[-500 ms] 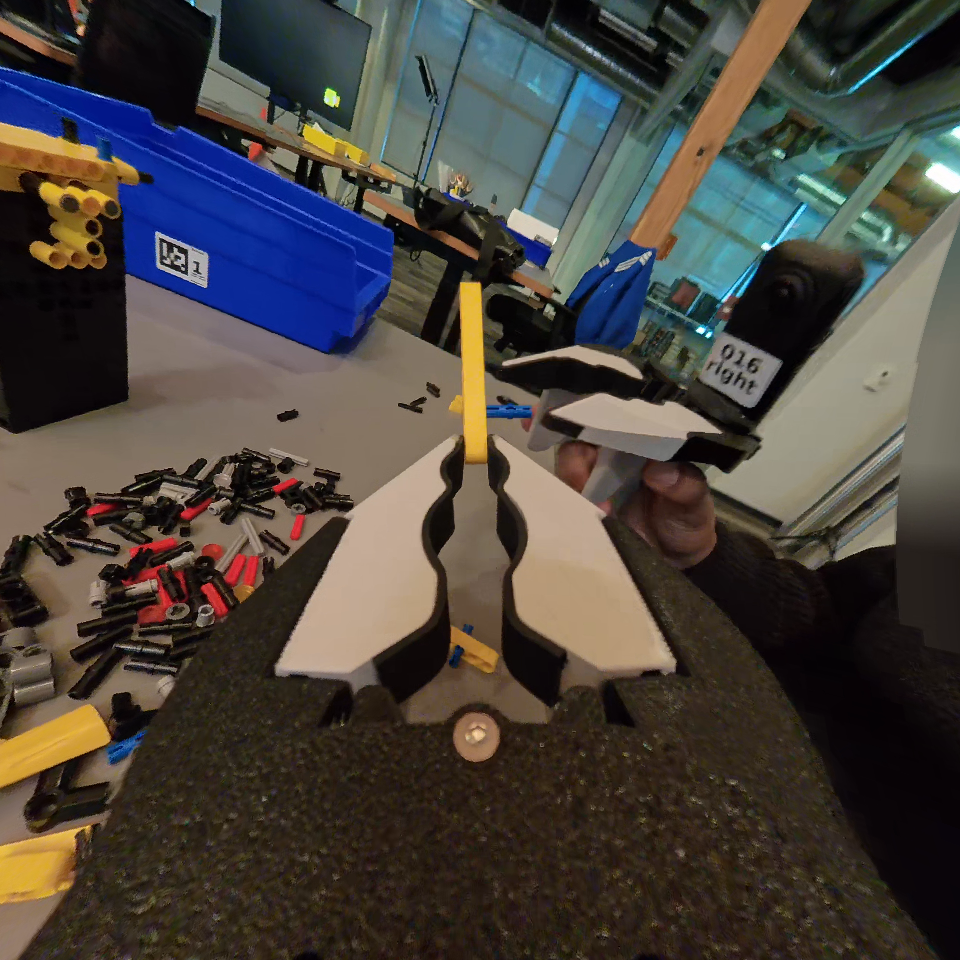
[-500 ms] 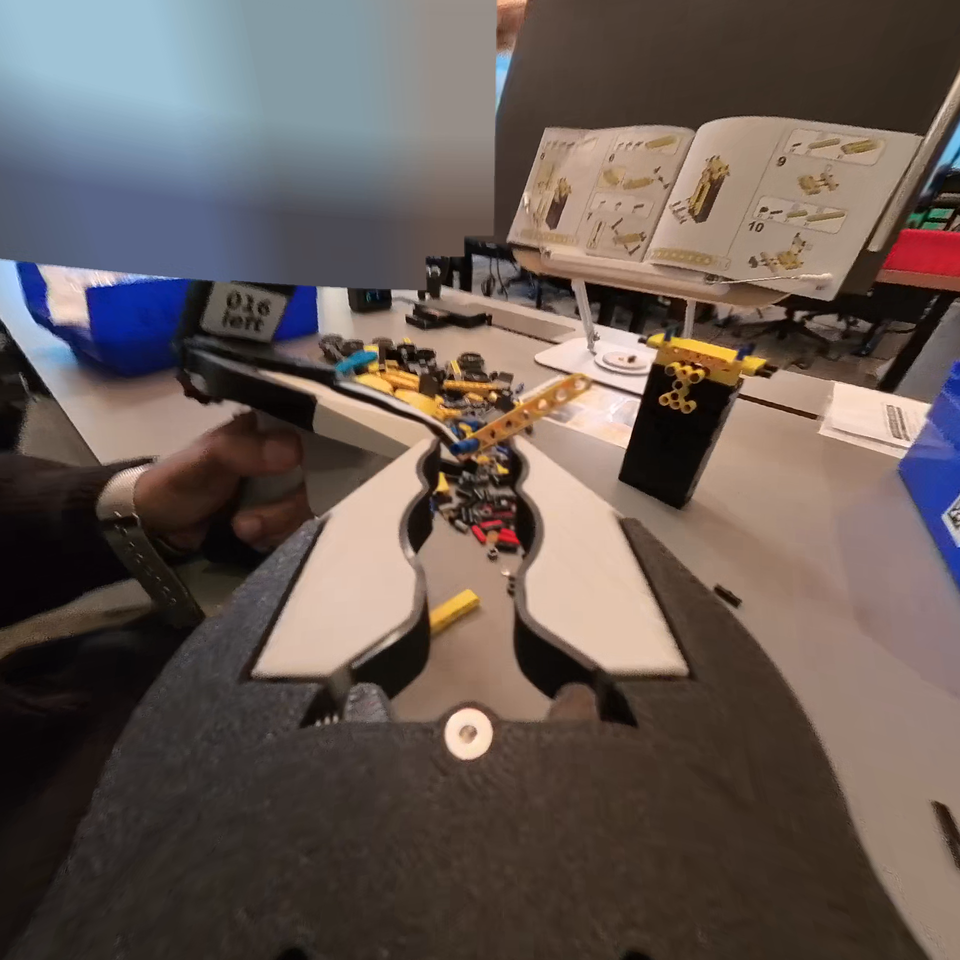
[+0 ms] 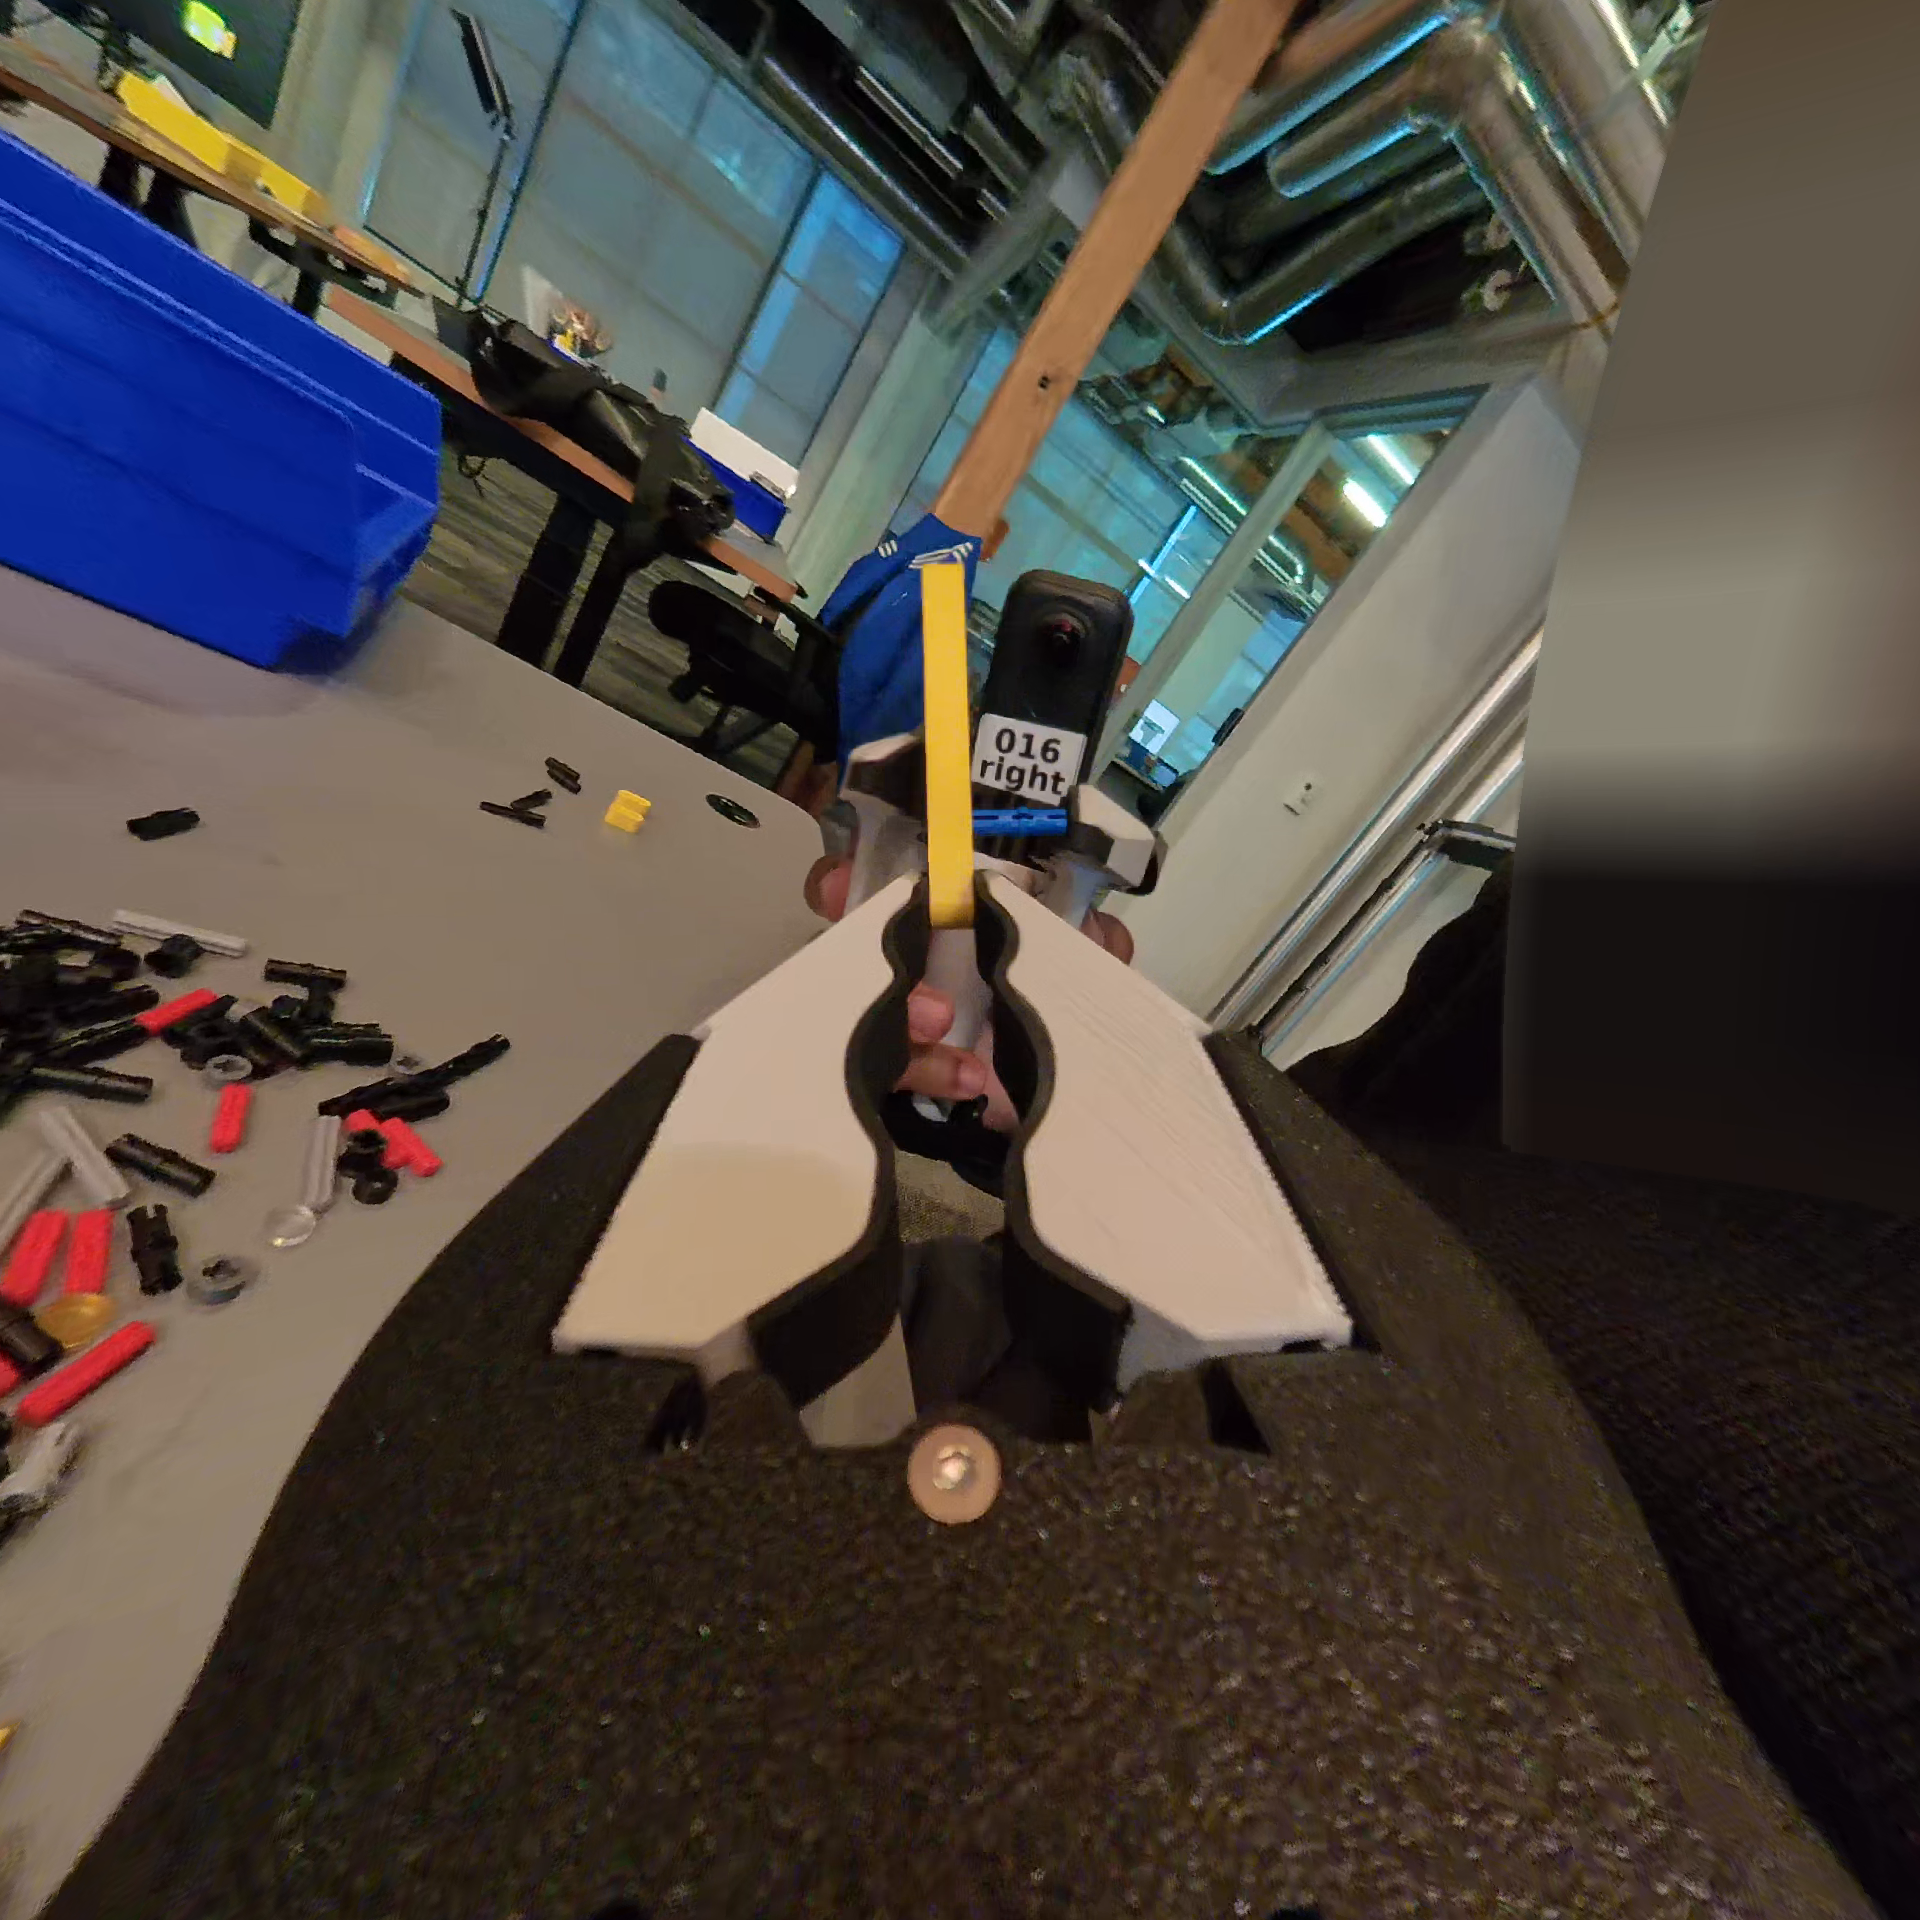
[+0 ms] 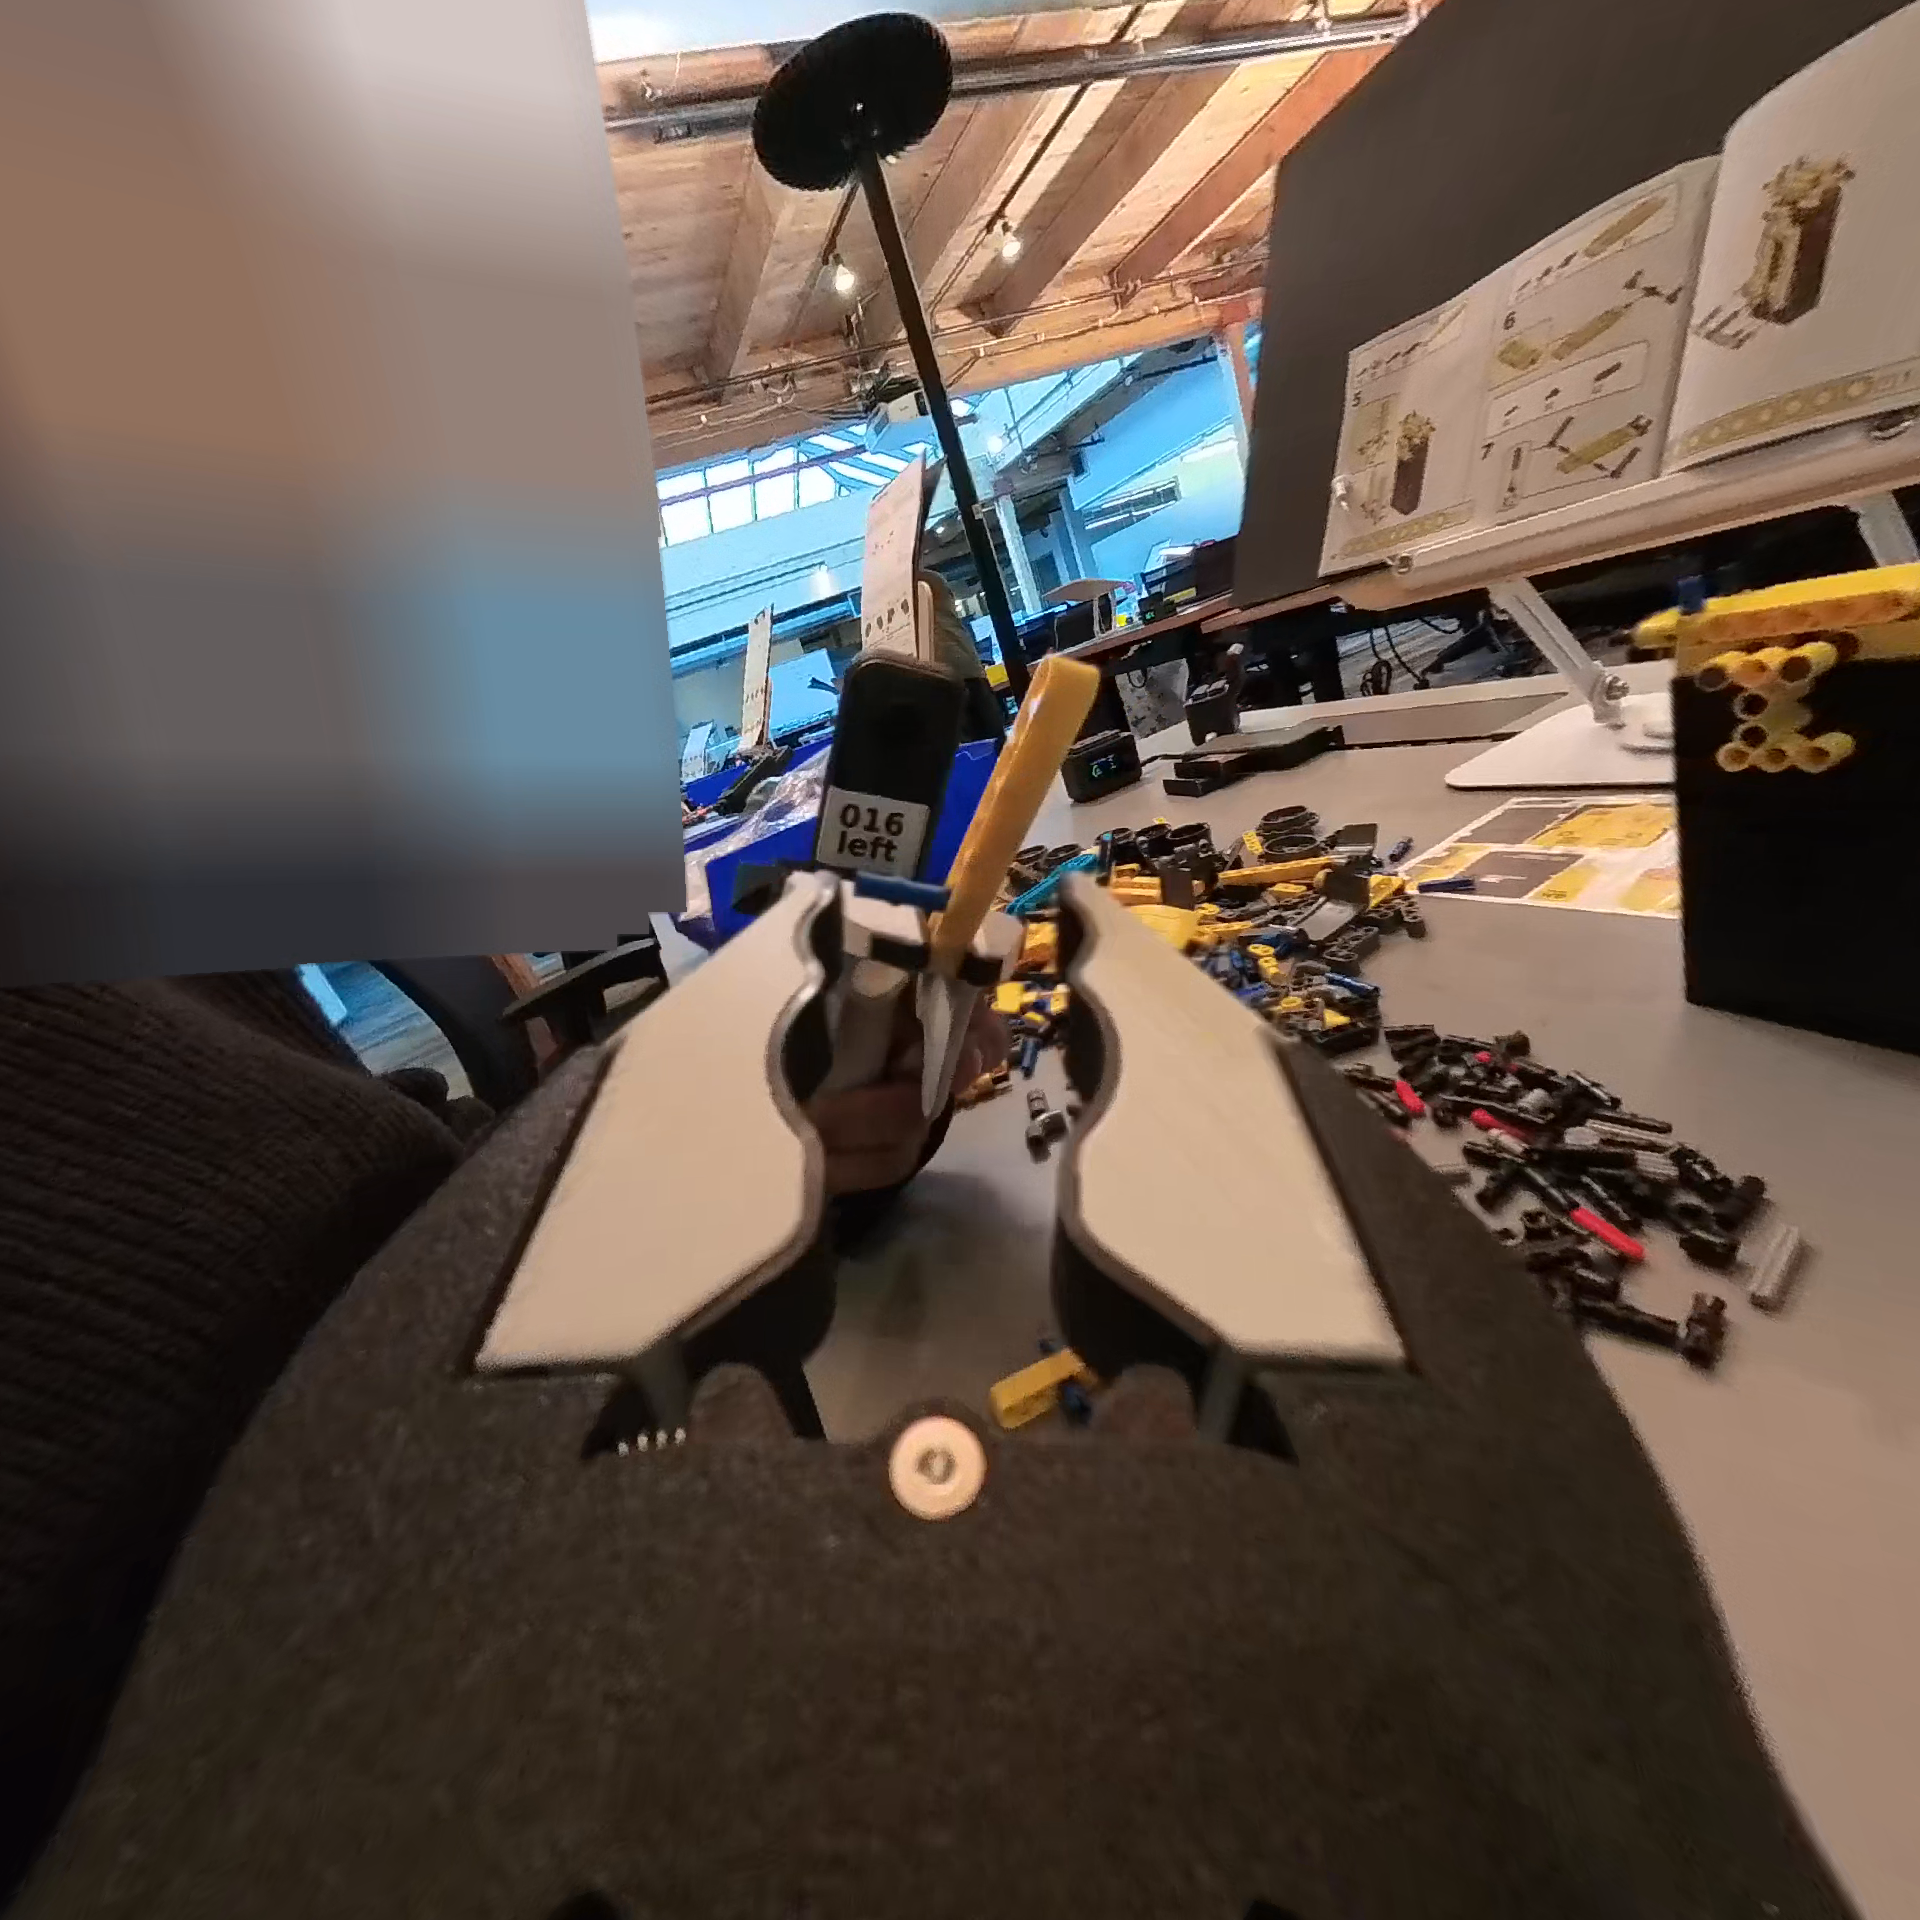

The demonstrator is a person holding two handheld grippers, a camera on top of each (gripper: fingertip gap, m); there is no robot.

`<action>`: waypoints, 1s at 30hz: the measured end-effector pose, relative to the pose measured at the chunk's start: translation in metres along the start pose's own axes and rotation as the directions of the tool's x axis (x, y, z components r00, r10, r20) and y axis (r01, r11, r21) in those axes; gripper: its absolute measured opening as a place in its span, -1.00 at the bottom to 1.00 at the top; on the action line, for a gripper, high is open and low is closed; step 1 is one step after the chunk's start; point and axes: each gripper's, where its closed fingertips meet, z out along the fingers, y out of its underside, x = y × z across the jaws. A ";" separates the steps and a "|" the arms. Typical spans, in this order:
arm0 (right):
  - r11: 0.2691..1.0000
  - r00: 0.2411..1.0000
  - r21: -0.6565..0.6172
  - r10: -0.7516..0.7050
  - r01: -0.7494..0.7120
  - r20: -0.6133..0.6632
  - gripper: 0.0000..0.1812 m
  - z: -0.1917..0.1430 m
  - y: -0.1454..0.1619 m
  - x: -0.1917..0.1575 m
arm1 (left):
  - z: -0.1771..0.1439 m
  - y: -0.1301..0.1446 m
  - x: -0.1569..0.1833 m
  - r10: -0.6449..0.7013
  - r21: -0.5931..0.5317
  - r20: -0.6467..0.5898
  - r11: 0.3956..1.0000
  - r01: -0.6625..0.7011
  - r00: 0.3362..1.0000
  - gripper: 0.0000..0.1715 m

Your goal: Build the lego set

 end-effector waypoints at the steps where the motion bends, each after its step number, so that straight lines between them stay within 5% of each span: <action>1: 1.000 1.000 -0.001 -0.017 0.017 0.007 -0.63 0.000 0.000 -0.002 | 0.001 0.001 0.000 0.005 -0.005 0.002 1.000 -0.005 1.000 -0.92; 12: 0.998 0.999 0.043 -0.042 0.042 -0.002 -0.67 -0.004 -0.007 -0.002 | 0.005 0.009 0.005 0.064 -0.051 -0.003 0.997 -0.064 0.998 -0.92; 16: 0.995 0.995 0.015 -0.094 0.095 -0.022 -0.86 -0.005 -0.003 -0.002 | 0.007 0.012 0.007 0.084 -0.069 -0.004 0.994 -0.084 0.996 -0.92; 20: 0.999 0.999 0.045 -0.028 0.026 0.038 -0.53 -0.007 -0.008 -0.007 | 0.004 0.009 0.002 0.058 -0.051 0.014 0.997 -0.057 0.998 -0.92; 30: 0.994 1.000 0.105 -0.011 0.014 -0.029 -0.50 -0.012 -0.009 0.009 | 0.000 0.002 -0.006 0.001 -0.011 0.034 1.000 -0.001 0.999 -0.92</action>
